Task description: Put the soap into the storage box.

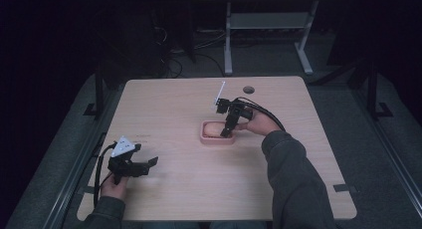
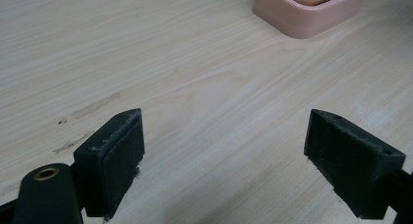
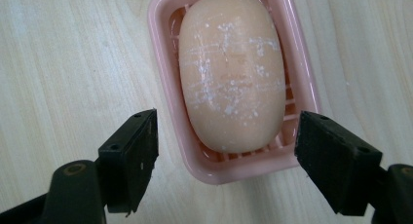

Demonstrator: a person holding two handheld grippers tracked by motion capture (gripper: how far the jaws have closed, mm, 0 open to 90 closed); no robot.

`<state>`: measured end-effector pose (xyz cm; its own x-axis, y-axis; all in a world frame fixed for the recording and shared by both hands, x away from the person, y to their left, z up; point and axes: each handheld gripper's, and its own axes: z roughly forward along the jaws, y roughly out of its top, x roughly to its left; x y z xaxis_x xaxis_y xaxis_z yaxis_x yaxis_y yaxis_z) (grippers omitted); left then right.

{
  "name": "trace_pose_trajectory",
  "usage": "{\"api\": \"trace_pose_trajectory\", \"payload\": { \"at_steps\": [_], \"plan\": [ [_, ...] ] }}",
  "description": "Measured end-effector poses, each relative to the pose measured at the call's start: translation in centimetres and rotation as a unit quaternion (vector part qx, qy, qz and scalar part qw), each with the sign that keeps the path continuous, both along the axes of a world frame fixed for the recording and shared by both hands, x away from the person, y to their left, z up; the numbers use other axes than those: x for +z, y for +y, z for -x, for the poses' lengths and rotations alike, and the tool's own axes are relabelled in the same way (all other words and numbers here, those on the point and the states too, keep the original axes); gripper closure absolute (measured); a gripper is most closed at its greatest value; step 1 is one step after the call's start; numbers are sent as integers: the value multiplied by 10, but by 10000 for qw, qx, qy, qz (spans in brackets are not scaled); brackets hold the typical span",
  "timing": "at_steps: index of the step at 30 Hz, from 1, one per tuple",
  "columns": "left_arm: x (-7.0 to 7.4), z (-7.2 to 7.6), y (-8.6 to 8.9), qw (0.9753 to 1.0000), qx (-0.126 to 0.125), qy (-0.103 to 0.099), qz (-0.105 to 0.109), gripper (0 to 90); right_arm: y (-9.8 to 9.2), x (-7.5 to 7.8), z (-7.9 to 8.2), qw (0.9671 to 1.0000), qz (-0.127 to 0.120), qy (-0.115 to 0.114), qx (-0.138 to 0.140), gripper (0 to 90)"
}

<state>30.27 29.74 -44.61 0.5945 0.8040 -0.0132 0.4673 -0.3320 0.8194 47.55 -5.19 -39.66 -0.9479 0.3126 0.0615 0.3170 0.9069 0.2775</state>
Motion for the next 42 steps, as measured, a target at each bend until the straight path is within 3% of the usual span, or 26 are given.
{"api": "trace_pose_trajectory", "payload": {
  "at_steps": [42],
  "plan": [
    [-2, 0, -2, 10000, -41, 43, -45, 143, -56, 4, 29, 9984, -283, 36, -482, 230]
  ]
}}
